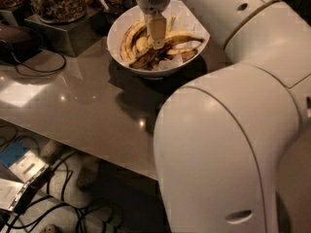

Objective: Pick banana from white bowl

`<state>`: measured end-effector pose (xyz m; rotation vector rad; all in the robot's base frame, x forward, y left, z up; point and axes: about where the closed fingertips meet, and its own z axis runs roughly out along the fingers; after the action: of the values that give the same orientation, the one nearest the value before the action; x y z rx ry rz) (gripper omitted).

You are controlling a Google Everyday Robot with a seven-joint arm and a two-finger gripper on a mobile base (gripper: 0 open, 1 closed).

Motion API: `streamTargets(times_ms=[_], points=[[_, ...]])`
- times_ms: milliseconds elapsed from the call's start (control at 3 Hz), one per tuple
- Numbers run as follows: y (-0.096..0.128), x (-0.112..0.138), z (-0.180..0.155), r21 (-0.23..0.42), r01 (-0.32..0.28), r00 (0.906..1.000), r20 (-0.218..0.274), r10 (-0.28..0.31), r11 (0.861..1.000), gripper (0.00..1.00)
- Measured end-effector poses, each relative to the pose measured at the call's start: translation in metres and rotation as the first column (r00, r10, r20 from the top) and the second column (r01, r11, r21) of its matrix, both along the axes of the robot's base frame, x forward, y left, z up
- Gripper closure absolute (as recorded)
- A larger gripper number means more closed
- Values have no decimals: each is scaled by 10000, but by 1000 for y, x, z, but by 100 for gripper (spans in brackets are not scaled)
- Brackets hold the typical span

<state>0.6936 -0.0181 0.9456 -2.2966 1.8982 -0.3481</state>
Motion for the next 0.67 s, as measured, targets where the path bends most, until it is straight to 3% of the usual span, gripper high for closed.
streamTargets(times_ms=[667], points=[[-5, 6, -13, -241, -200, 9996, -201, 195, 9995, 44]])
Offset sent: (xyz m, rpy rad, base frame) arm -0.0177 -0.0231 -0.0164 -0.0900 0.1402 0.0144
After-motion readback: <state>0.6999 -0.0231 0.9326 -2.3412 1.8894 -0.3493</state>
